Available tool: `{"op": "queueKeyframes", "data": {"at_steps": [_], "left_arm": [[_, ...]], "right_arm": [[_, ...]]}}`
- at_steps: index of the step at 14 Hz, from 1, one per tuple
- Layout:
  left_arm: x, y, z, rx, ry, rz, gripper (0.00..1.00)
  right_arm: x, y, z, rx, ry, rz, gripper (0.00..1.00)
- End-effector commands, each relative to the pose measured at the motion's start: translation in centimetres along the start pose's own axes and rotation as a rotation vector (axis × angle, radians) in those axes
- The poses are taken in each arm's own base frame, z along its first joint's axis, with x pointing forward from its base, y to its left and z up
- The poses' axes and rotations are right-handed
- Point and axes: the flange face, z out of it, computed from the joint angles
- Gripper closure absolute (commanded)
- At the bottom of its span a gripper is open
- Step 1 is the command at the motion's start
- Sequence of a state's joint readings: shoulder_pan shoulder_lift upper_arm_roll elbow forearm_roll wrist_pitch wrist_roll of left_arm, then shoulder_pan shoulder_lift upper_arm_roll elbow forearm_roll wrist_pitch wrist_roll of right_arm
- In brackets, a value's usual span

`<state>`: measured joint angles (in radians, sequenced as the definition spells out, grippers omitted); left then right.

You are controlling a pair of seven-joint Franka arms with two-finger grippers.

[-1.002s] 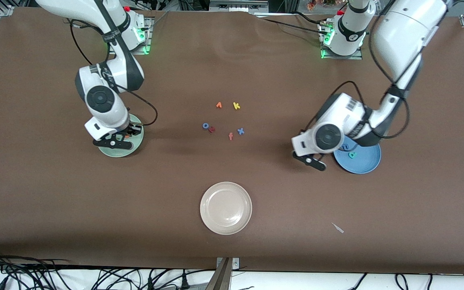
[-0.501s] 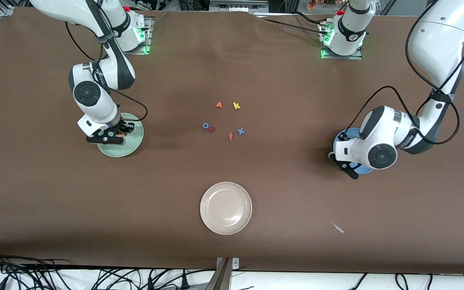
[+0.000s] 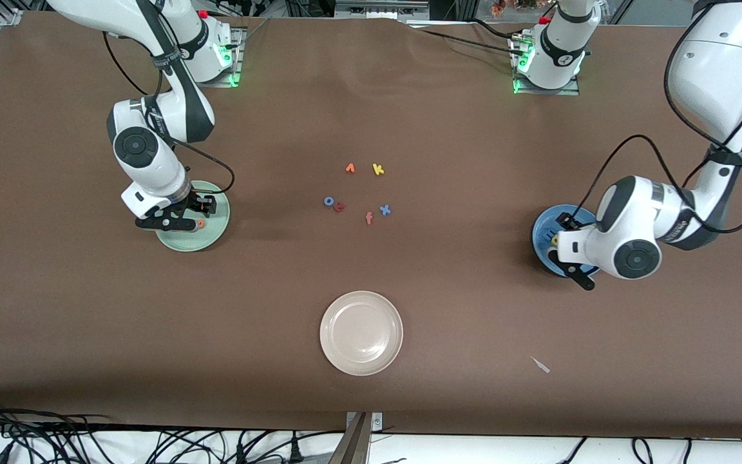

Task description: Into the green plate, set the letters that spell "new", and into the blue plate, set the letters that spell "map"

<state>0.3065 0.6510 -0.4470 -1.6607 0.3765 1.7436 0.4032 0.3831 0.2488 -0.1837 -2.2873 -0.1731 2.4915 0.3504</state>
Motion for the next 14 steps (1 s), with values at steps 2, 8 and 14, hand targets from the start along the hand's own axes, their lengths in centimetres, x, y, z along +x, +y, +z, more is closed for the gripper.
{"op": "queueKeyframes", "data": {"at_steps": [2,8,14], "left_arm": [[-1.9,-1.5,-5.1,-0.045,0.001,-0.055,0.0],[-4.7,-3.8,-9.2,-0.132,0.043,-0.278,0.0],[-14.2,-4.1,-15.8,-0.077,0.265,-0.495,0.0]], "right_arm": [[1.5,0.7,-4.5,-0.004,-0.028,0.005,0.23],[6.0,1.6,-18.2,0.069,-0.135,-0.031,0.17],[6.1,5.5,-29.1,0.1,-0.071,-0.091,0.01]]}}
